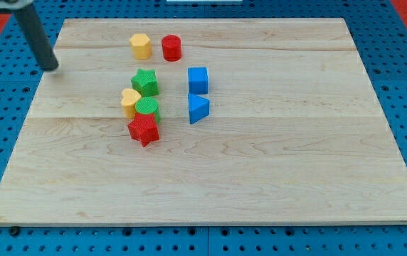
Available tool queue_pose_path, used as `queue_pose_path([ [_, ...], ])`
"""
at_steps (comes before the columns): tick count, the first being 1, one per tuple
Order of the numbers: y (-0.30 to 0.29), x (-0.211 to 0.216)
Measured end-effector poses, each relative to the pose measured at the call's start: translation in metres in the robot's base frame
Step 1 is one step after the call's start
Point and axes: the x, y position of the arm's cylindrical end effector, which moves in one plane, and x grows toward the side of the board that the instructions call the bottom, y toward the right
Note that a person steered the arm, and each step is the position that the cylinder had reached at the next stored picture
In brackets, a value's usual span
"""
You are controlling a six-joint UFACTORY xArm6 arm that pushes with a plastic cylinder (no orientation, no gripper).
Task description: Separate the red star from the green circle
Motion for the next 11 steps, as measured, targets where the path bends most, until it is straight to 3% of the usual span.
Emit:
queue_pose_path([
  [2, 0.171, 0.171],
  [3, 0.207, 0.212],
  [5, 0.228, 0.155],
  [7, 0.141, 0.16],
  [8, 0.18, 0.165],
  [9, 0.25, 0.129],
  [10, 0.275, 0.096],
  [11, 0.221, 0.095],
])
